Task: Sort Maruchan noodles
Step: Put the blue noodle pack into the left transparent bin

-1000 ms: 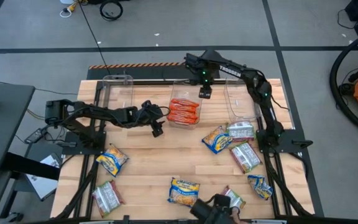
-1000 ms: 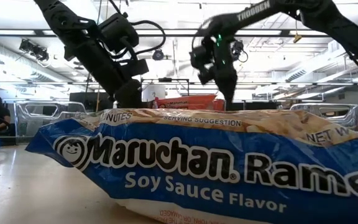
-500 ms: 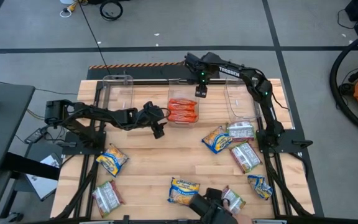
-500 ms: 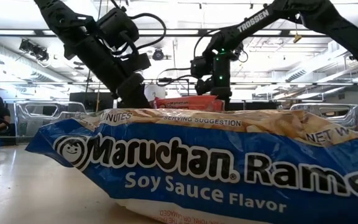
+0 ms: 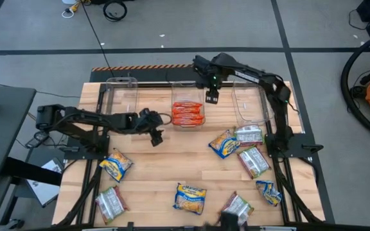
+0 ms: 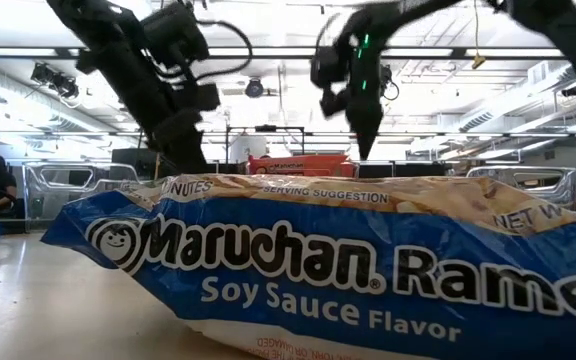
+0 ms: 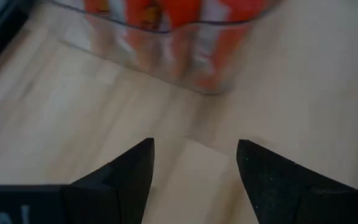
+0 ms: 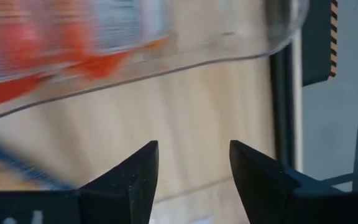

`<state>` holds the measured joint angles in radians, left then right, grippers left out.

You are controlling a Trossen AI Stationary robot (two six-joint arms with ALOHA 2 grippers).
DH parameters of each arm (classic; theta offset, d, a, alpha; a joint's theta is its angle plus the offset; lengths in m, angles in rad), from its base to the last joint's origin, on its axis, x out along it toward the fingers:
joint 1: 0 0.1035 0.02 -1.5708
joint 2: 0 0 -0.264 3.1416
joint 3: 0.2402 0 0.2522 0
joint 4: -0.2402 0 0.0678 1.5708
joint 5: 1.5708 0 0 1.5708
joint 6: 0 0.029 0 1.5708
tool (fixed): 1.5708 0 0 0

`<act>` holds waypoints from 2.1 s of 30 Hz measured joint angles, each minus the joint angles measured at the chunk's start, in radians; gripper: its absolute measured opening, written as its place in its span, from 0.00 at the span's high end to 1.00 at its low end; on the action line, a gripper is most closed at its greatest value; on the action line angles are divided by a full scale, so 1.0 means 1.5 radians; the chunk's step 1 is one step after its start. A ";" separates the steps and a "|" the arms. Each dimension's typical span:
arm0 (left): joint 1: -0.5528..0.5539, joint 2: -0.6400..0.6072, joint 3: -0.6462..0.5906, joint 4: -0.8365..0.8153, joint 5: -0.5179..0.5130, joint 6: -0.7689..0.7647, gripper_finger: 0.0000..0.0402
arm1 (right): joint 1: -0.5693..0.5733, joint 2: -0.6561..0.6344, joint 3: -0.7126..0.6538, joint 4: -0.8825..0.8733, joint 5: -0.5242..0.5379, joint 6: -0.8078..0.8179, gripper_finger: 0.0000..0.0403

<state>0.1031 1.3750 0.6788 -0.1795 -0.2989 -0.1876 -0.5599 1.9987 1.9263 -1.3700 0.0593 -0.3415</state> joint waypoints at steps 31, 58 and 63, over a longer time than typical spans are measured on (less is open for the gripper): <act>-0.568 0.009 0.001 0.004 -0.146 -0.339 0.42 | 0.685 -0.189 -0.439 0.065 0.249 0.736 0.60; -0.621 0.013 0.001 0.060 -0.252 -0.355 0.42 | 0.644 -0.189 -0.501 0.503 -0.153 0.602 0.62; -0.621 0.013 0.001 0.056 -0.273 -0.345 0.42 | 0.717 -0.189 -0.490 0.302 -0.130 0.739 0.62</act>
<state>-0.8280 1.3945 0.6796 -0.0952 -0.7081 -0.7048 0.5160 1.7145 1.1908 -0.9166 -0.1358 0.7666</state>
